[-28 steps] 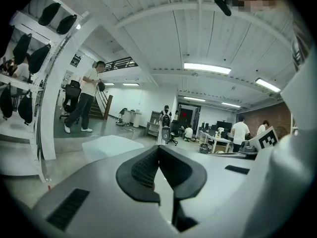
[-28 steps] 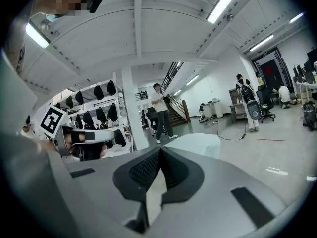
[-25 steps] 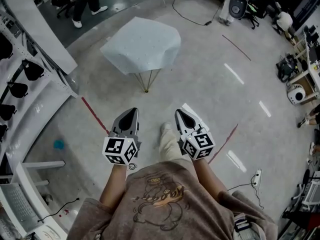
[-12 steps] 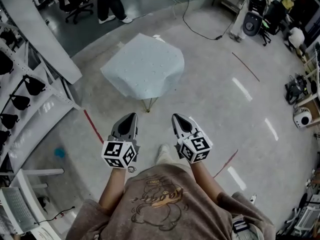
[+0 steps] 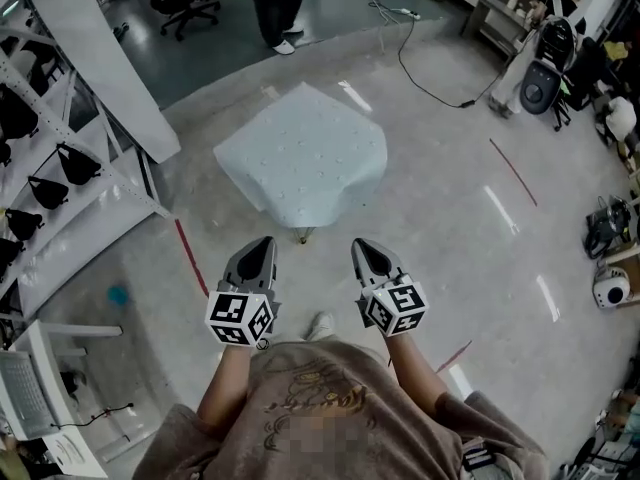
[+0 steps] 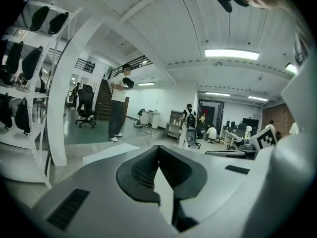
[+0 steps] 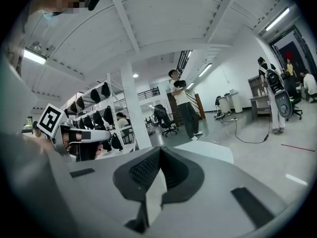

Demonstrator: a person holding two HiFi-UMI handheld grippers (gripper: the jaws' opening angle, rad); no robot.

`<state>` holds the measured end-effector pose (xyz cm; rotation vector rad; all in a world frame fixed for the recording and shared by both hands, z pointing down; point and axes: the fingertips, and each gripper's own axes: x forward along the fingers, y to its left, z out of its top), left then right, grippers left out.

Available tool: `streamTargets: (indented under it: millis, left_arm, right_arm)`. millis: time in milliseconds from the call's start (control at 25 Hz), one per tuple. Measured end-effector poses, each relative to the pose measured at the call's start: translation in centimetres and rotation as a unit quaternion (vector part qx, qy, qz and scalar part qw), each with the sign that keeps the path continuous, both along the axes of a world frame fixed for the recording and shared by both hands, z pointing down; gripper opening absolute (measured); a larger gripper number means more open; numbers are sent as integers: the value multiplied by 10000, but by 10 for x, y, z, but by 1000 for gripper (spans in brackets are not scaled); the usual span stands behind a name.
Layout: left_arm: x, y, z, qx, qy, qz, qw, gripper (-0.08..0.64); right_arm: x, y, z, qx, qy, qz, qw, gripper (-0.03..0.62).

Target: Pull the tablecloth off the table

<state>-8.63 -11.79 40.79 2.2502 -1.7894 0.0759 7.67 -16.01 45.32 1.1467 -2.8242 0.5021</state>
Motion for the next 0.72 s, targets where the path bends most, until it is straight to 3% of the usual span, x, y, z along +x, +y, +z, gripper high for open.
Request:
streamTargets:
  millis: [360, 720]
  left_arm:
    - [-20, -19, 0, 29, 129, -149, 9998, 17]
    - [-26, -31, -5, 74, 207, 5, 9998, 17]
  right_arm:
    - [-26, -18, 1, -51, -93, -164, 9998, 6]
    - [-37, -23, -6, 5, -148, -19, 9999, 6]
